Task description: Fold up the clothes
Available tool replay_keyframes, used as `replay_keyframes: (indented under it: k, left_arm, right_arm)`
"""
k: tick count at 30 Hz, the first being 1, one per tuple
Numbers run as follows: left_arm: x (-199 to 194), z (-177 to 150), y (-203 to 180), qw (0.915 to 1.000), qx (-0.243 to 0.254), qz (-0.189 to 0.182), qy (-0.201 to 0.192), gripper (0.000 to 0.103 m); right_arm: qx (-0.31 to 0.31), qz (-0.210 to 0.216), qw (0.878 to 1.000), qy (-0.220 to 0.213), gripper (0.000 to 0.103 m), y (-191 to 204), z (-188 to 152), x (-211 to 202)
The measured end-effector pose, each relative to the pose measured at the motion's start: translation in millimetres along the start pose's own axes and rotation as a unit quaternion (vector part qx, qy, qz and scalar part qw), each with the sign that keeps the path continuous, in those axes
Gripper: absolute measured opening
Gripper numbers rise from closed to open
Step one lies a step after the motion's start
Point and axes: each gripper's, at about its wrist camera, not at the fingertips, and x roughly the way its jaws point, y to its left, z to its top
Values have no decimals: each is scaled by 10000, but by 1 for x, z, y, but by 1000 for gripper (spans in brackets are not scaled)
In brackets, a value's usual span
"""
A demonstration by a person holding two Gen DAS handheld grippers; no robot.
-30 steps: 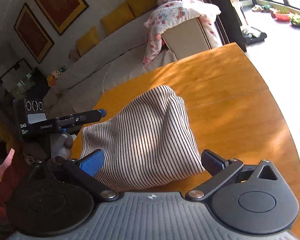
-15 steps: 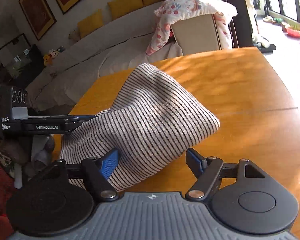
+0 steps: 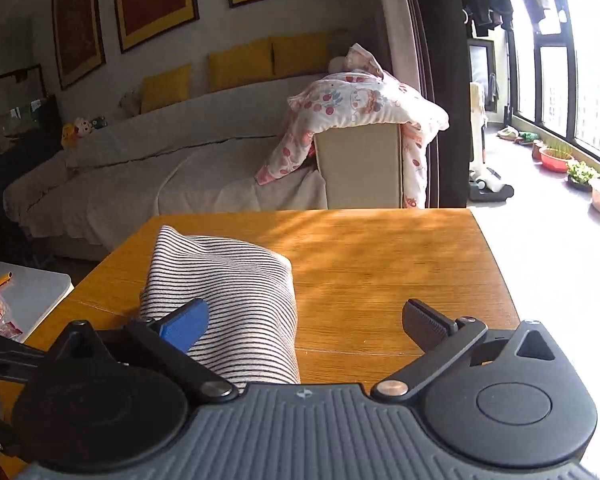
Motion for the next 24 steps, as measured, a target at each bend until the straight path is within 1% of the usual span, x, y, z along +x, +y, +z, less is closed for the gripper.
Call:
replay_keyframes:
  k: [3, 5, 6, 7, 8, 9, 10, 11, 12, 13, 14, 16, 18, 20, 23, 24]
  left_arm:
    - [-21, 10, 9, 9965, -239, 564, -568, 95]
    - [-24, 14, 14, 9902, -405, 1103, -752, 95]
    - [-24, 16, 16, 9858, -472, 1389, -821, 94]
    - [-20, 16, 18, 9826, -467, 1621, -783, 93]
    - [-12, 14, 20, 9811, -432, 1772, -646, 92]
    - [-5, 13, 22, 9799, -404, 1893, -488, 87]
    - [2, 12, 23, 9791, -377, 1966, -358, 76]
    - [7, 9, 24, 9791, -333, 1994, -221, 68]
    - [9, 7, 27, 9796, -293, 1987, -119, 58]
    - [9, 6, 28, 9803, -269, 1954, -78, 55]
    - [10, 6, 27, 9812, -260, 1909, -70, 53]
    - [11, 5, 26, 9831, -273, 1808, -68, 48]
    - [14, 5, 25, 9841, -300, 1752, -53, 47]
    - [17, 4, 24, 9843, -318, 1737, -31, 46]
    - [18, 4, 27, 9843, -400, 1719, -37, 46]
    - [17, 4, 28, 9842, -434, 1714, -44, 46]
  right_arm:
    - [-555, 82, 9983, -124, 103, 24, -7, -9]
    - [-892, 217, 9957, -147, 103, 42, -15, -8]
    - [-1044, 304, 9940, -111, 103, 51, -21, -6]
    - [-1193, 393, 9921, -67, 103, 61, -26, -3]
    - [-1470, 458, 9881, 20, 103, 72, -35, 1]
    - [-1772, 517, 9828, 115, 103, 84, -44, 5]
    - [-2126, 420, 9762, 121, 103, 94, -53, 8]
    - [-2461, 279, 9688, 41, 102, 100, -61, 9]
    - [-2589, 191, 9657, -20, 91, 100, -62, 6]
    - [-2677, 113, 9634, -75, 70, 98, -63, 4]
    - [-2765, 35, 9609, -130, 65, 97, -64, 1]
    - [-2274, 280, 9733, -148, 52, 82, -48, -9]
    - [-2101, 272, 9767, -346, 47, 76, -36, -15]
    - [-2077, 218, 9762, -584, 46, 74, -26, -19]
    - [-2147, 285, 9743, -620, 46, 78, -20, -11]
    - [-2153, 319, 9744, -568, 49, 81, -22, -7]
